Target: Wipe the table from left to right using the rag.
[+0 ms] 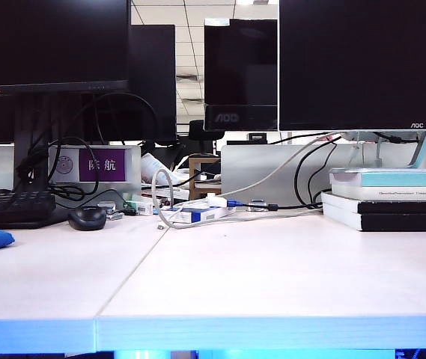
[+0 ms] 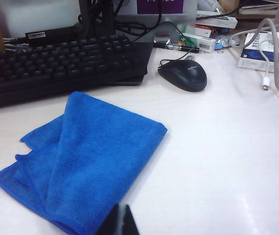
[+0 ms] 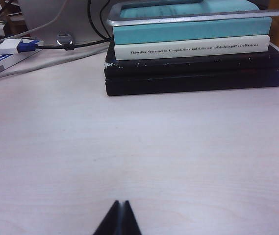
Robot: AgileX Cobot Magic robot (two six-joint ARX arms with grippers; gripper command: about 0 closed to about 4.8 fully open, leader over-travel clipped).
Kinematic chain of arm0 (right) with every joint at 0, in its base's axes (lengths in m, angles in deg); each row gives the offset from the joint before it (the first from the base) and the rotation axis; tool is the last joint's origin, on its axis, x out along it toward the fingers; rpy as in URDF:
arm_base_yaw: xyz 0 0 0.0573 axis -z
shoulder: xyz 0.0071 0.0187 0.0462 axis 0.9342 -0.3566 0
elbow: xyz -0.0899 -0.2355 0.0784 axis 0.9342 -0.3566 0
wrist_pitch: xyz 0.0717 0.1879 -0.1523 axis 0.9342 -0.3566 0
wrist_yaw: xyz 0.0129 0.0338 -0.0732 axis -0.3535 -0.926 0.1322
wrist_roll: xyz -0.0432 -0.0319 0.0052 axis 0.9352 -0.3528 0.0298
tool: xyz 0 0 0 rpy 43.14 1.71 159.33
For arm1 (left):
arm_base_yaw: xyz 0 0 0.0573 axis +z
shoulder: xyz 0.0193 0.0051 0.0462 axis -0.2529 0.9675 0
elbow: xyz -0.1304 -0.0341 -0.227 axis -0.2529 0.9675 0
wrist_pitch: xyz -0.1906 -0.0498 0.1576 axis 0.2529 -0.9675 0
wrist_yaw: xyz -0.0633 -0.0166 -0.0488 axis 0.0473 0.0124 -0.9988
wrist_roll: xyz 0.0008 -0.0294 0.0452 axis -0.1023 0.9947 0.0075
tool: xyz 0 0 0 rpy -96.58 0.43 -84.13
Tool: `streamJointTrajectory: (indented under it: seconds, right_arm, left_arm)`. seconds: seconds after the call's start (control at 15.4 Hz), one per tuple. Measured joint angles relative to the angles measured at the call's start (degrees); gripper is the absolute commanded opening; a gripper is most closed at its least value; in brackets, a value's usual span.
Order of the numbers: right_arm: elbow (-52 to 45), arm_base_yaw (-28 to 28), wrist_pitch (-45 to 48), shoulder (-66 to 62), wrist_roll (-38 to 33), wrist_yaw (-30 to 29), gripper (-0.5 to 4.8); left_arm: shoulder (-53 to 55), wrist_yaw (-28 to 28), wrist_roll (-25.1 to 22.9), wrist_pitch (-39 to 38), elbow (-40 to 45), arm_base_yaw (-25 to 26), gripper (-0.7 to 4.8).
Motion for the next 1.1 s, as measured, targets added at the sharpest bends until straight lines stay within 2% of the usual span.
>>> streamJointTrajectory:
  seconds: [0.45, 0.65, 0.84, 1.1]
  right_arm:
    - [0.0, 0.0, 0.0, 0.0, 0.0, 0.0, -0.01]
    - [0.8, 0.0, 6.1, 0.0, -2.9, 0.0, -0.01]
    - [8.8, 0.0, 7.2, 0.0, -10.0, 4.1, -0.02]
    - [23.1, 0.0, 8.2, -6.7, -12.3, 7.2, -0.01]
  left_arm:
    - [0.0, 0.0, 0.0, 0.0, 0.0, 0.0, -0.04]
    - [0.0, 1.2, 2.6, 2.1, -0.6, 0.0, -0.04]
    - [0.0, 7.5, 4.9, 4.9, -6.5, 0.0, -0.04]
    - [5.9, 13.7, 4.9, 5.4, -14.8, 0.0, -0.04]
